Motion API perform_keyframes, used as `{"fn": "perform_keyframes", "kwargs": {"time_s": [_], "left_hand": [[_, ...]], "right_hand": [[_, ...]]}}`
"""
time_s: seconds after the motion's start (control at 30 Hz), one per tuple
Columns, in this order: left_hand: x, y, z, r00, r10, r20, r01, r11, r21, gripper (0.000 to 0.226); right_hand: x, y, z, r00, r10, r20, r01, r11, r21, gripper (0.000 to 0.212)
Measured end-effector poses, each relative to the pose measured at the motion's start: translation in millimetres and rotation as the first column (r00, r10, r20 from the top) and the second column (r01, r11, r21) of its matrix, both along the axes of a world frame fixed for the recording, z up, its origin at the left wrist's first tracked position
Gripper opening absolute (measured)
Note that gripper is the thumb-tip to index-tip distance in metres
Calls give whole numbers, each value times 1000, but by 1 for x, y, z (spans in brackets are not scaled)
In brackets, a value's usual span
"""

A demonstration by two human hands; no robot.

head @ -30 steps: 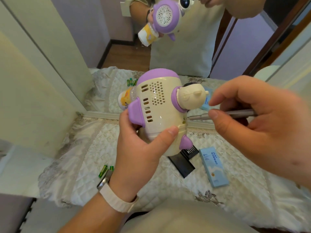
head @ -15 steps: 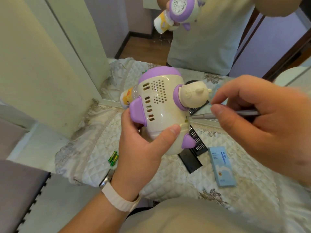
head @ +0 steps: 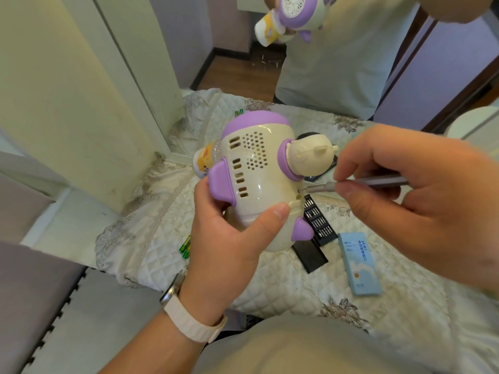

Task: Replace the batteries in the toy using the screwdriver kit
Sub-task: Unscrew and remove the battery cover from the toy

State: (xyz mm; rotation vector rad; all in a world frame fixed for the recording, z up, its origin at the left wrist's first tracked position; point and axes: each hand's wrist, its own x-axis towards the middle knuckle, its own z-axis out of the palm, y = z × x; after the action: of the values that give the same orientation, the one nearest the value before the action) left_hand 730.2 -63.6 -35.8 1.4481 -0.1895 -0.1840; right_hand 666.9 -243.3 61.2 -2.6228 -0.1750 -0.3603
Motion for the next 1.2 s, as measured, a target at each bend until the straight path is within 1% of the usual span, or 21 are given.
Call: {"fn": "perform_keyframes", "kwargs": {"time_s": [0.1,0.27,0.43,0.5,0.63,0.73,0.83,0.9,1.07,1.13,1.2], "left_hand": [[-2,2,-2,1000,5,-2,-5,1000,0,63],[-2,5,-2,1000,-15,3,15,1000,-4,68],[-3,2,-5,998,-59,8,59,998,0,69],[-3,0,-5,997,-73,10,73,997,-10,71],[-1,-5,-7,993,-118,5,118,992,-35,74],[1,-9,-9,990,-144,-4,144,989,-20,74],[1,-14,-11,984,-179,-3,179,984,7,71],[-1,-18,-10,982,-186,10,186,982,15,70],[-2,-30,-8,968,-251,-2,251,967,-35,71],[-1,-35,-9,965,-262,14,262,965,-7,72],[-1,-39,-10,962,-274,22,273,962,14,74]], "right_hand": [[0,2,0,1000,5,-11,-5,1000,8,7],[-2,5,1,999,-34,4,33,999,25,2],[-7,4,2,998,-49,41,49,999,11,8],[-9,2,3,998,-56,38,56,998,7,10],[-15,-2,5,999,-51,13,51,999,-3,8],[-19,-5,6,998,-62,-18,62,998,5,10],[-24,-6,7,994,-110,-17,110,994,-7,12],[-28,-8,8,988,-157,-13,157,988,-6,8],[-39,-13,4,967,-255,-6,255,967,-12,8],[-43,-15,2,960,-279,12,279,960,-7,5],[-48,-16,2,957,-290,15,290,957,12,6]]}}
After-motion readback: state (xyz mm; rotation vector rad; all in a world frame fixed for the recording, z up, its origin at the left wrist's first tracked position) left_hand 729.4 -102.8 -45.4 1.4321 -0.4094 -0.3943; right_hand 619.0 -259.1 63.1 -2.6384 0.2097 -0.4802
